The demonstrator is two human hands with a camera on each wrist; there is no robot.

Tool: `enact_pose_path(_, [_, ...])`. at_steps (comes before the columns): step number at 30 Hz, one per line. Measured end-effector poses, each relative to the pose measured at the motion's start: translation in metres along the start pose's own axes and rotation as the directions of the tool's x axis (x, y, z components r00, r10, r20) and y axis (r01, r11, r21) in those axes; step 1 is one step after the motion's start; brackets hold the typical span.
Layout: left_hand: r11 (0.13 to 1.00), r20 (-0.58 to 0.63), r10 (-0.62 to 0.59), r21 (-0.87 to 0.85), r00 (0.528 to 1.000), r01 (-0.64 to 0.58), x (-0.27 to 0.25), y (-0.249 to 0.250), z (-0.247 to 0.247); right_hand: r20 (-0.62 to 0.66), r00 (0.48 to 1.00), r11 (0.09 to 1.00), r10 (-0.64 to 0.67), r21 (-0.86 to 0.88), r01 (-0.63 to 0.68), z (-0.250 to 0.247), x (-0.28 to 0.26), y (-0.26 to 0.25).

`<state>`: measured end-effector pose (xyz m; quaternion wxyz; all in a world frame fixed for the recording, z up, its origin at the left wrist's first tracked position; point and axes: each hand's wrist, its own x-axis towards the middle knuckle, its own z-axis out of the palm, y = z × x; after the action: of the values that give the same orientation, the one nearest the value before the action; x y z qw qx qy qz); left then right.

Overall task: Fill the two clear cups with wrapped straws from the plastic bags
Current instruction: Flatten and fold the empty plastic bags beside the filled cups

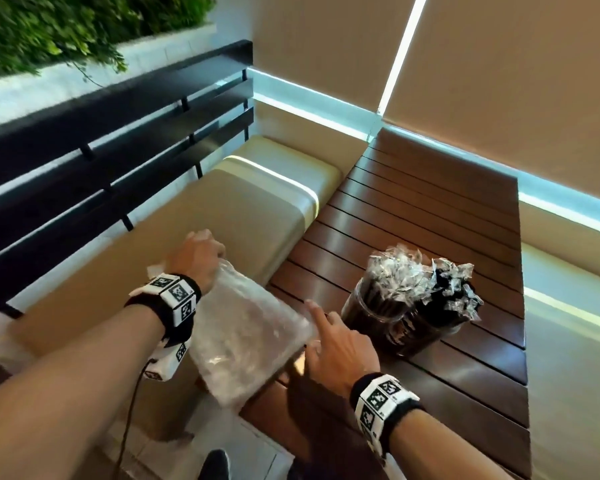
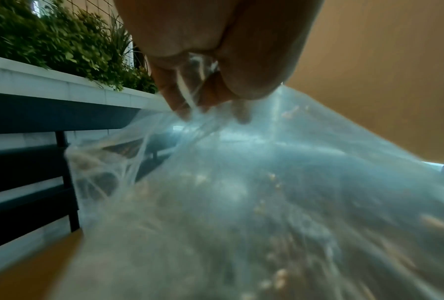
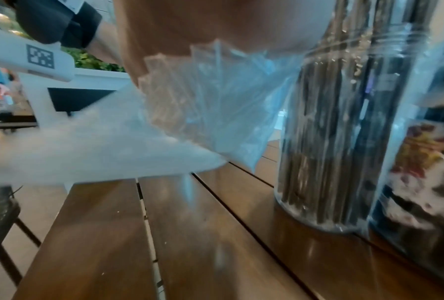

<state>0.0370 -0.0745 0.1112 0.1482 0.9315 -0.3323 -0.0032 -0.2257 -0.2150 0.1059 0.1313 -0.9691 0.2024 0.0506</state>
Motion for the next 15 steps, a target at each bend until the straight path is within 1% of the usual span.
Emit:
enact_pose_path(2, [0.996,0.043,0.08,-0.045,0.996,-0.078,-0.006,0.002,-0.004,0.047,0.996,0.995,-0.073,-0.07,0.076,-0.002,0.004,-0.005])
enact_pose_path(3, [0.993,0.05,0.1,-0.069,0.994,-0.096,-0.01,0.007,-0.005,0.085,0.989,0.986,-0.12,-0.101,0.129,-0.002,0.005,-0.008])
enact_pose_path(5, [0.991,0.056,0.096,-0.101,0.994,-0.09,-0.017,0.024,-0.004,0.15,0.966,0.963,-0.212,-0.137,0.233,0.002,0.001,-0.015])
enact_pose_path(6, [0.989,0.063,0.101,-0.113,0.993,-0.094,-0.019,0.034,-0.002,0.167,0.957,0.956,-0.237,-0.138,0.26,0.005,-0.004,-0.018])
enact_pose_path(9, [0.976,0.079,0.15,-0.173,0.986,-0.135,-0.022,0.057,0.007,0.145,0.947,0.948,-0.286,-0.101,0.302,0.01,-0.021,-0.017])
enact_pose_path(11, [0.966,0.025,0.138,-0.225,0.99,-0.129,-0.02,0.065,0.015,0.127,0.935,0.936,-0.331,-0.082,0.342,0.013,-0.029,-0.01])
enact_pose_path(12, [0.954,-0.022,0.117,-0.276,0.993,-0.119,-0.018,0.07,0.016,0.147,0.923,0.924,-0.355,-0.092,0.37,0.015,-0.03,-0.005])
enact_pose_path(13, [0.94,-0.065,0.095,-0.321,0.993,-0.111,-0.016,0.074,0.019,0.196,0.914,0.92,-0.354,-0.103,0.378,0.019,-0.03,-0.002])
enact_pose_path(14, [0.938,-0.078,0.073,-0.334,0.994,-0.095,-0.015,0.078,0.021,0.253,0.911,0.925,-0.325,-0.114,0.362,0.022,-0.03,0.002])
enact_pose_path(15, [0.951,-0.06,0.07,-0.298,0.996,-0.085,-0.015,0.08,0.024,0.304,0.911,0.936,-0.279,-0.128,0.329,0.026,-0.03,0.006])
